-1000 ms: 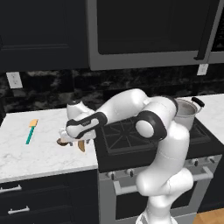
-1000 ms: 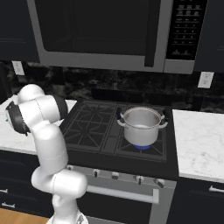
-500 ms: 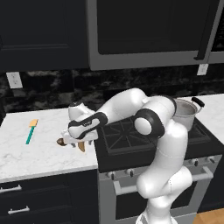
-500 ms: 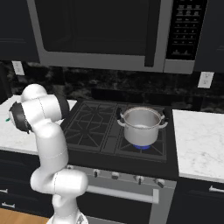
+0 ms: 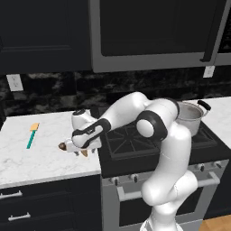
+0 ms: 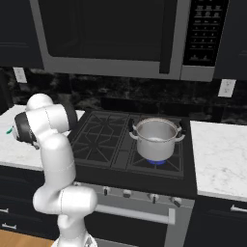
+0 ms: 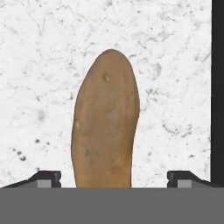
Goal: Put the mushroom and sweet potato in the pot. Retrieve the spatula and lightly stir the vegetables in the pot.
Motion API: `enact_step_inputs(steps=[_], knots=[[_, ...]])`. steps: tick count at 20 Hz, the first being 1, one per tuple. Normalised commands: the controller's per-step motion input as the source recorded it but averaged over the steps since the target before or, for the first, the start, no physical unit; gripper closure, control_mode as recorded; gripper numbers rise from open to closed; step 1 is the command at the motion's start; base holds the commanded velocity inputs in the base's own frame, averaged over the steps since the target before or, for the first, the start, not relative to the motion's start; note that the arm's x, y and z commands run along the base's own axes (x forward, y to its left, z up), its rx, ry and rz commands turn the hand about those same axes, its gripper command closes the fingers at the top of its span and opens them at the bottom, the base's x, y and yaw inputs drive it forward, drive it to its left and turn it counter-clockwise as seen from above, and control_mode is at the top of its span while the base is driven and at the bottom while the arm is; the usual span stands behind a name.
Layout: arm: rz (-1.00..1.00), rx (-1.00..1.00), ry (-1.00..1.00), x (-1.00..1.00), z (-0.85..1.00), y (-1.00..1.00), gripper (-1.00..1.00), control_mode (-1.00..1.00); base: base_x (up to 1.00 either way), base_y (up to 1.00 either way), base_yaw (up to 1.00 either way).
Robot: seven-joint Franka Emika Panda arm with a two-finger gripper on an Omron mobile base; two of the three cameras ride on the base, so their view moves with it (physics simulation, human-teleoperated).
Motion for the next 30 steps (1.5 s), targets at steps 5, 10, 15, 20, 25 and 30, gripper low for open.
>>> enact_step_inputs(steps=[5,10,15,20,25,30], knots=[[0.00,0.00,0.00,-0.03,-0.03,0.00,1.00,-1.00,0.00,0.00,0.00],[-0.01,0.00,-0.01,-0.19,0.00,-0.10,1.00,-1.00,0.00,0.00,0.00],[-0.12,0.00,-0.06,-0.55,0.47,-0.74,1.00,-1.00,0.00,0.00,0.00],[-0.20,0.00,-0.07,-0.71,0.92,-1.00,1.00,-1.00,0.00,0.00,0.00],[-0.07,0.00,0.00,-0.12,0.07,-1.00,1.00,-1.00,0.00,0.00,0.00],[-0.01,0.00,0.00,-0.07,0.32,-1.00,1.00,-1.00,0.00,0.00,0.00]])
